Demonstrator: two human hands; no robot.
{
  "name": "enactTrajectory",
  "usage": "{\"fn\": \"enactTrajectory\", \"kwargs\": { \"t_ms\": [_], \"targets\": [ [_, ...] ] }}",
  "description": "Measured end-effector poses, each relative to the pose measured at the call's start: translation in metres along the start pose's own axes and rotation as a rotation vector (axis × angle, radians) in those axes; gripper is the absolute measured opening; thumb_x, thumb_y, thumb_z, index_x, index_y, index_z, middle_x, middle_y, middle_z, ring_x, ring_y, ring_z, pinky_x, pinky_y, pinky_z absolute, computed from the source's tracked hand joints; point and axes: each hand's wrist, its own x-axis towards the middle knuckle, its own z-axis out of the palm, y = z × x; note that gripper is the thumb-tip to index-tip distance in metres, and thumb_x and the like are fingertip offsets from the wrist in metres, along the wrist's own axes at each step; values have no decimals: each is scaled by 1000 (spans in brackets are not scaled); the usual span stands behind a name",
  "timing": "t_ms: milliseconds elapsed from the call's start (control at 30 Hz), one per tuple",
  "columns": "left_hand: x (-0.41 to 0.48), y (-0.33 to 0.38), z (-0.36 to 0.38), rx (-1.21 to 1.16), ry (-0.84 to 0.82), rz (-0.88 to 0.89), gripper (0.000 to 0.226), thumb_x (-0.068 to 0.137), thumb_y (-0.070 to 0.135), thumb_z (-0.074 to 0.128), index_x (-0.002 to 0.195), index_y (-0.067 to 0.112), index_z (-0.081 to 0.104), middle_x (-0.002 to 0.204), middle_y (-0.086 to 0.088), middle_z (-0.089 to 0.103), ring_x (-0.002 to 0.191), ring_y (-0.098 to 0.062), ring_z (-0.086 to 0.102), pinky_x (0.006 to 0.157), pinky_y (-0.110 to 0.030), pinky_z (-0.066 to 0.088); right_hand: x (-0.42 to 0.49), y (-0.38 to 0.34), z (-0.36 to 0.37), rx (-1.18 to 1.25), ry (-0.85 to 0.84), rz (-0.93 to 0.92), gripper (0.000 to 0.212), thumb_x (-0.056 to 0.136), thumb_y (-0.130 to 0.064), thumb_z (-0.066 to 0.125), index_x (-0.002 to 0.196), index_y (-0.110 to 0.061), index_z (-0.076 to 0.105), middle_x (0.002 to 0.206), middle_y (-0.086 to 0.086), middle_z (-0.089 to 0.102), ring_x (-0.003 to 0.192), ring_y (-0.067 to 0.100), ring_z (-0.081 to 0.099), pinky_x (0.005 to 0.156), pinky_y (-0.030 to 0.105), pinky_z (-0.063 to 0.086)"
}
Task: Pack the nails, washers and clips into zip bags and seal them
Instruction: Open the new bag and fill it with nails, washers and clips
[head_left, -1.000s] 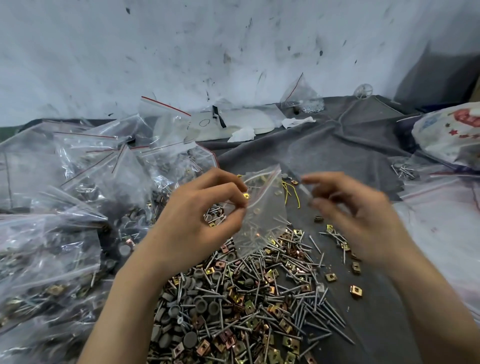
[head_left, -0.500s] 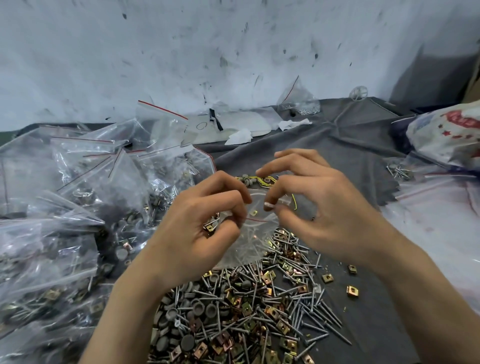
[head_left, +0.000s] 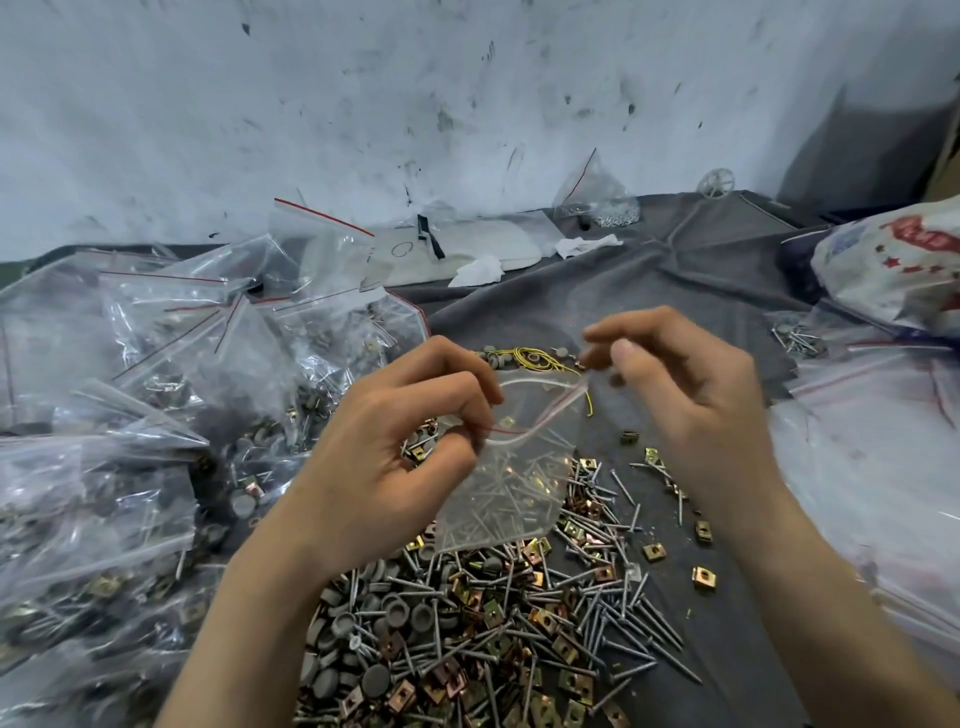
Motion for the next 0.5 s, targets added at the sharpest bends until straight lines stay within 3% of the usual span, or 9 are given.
{"fn": "enactTrajectory", "kwargs": {
  "t_ms": [67,133,200,333,500],
  "targets": [
    [0,-1,0,5,2,-2,23,75,17,43,67,3,59,93,0,59,80,-14,56,70,-22,41,-6,27,6,-211,-88,214,23,88,-3,59,84,-25,66,79,-2,70,73,12,63,66,15,47],
    [0,-2,-2,9,7,-1,23,75,18,43,68,4,60,94,1,60,83,-15,57,70,-23,42,-19,57,12,-537,-410,367,15,87,-11,62,88,-24,69,85,-3,69,76,10,60,64,11,41],
    [0,-3,-3,1,14,-5,23,75,18,43,69,4,61,95,1,60,83,-15,58,70,-24,42,-34,75,18,-708,-614,438,8,86,-25,65,92,-26,69,87,-8,65,84,9,61,71,19,43],
    [1,-6,-4,-11,23,-14,23,75,18,44,70,4,62,95,2,60,84,-16,58,70,-25,43,-44,82,27,-813,-627,459,11,82,-38,68,87,-30,62,84,-13,49,94,16,58,77,28,44],
    [0,-9,-4,-21,36,-25,24,75,19,44,70,4,62,95,3,61,83,-15,58,70,-29,44,-50,70,34,-1054,-657,380,18,87,-33,61,102,-24,58,110,3,60,105,27,55,81,33,44]
  ]
}}
